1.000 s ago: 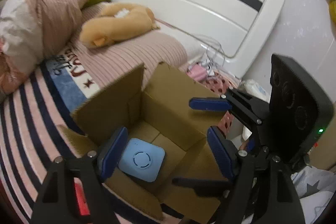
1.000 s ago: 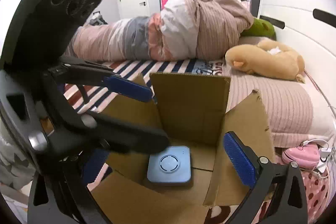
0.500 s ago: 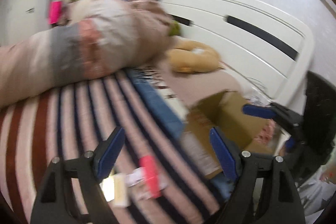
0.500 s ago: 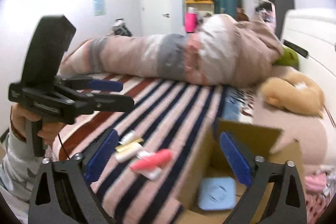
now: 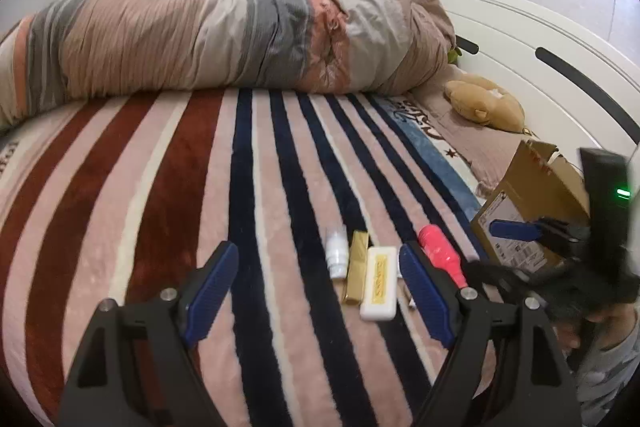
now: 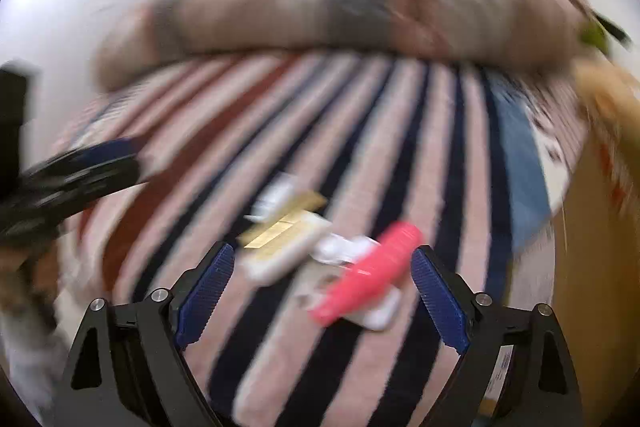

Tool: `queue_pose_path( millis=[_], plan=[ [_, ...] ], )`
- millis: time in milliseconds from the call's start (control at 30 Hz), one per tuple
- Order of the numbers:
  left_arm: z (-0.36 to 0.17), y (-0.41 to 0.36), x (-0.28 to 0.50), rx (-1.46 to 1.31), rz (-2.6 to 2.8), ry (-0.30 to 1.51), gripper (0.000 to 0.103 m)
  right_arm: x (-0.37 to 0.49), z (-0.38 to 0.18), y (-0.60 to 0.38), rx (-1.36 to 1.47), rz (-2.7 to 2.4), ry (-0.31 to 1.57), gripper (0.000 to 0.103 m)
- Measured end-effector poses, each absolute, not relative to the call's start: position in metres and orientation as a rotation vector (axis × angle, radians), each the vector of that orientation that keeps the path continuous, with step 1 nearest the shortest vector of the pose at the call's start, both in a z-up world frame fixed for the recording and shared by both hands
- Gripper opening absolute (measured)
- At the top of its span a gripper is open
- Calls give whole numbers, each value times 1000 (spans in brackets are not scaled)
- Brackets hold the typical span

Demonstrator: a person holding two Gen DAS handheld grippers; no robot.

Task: Organize rigid objects
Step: 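Return the right gripper and grasp the pink spray bottle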

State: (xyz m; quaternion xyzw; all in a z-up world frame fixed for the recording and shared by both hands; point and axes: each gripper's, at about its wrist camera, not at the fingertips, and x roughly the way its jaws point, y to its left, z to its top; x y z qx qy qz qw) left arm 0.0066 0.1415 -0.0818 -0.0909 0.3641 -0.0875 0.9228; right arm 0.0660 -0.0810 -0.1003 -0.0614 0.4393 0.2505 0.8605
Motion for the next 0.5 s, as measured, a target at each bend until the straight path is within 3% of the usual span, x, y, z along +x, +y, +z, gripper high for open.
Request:
queue_pose_path(
  millis=[67, 200, 333, 500],
  plan=[
    [-88, 141, 6, -200, -185, 753, 80, 80, -119, -88, -63, 466, 984, 72],
    [-99, 138, 7, -220, -209, 765, 80, 103, -148, -96, 3, 387, 1098, 55],
    [-108, 132, 7, -231, -226, 769, 80, 116, -163, -103, 41, 383, 1164, 27],
    [-113, 130, 10, -231, -238, 786, 80, 122, -164, -102, -15, 370, 1163, 27]
  ],
)
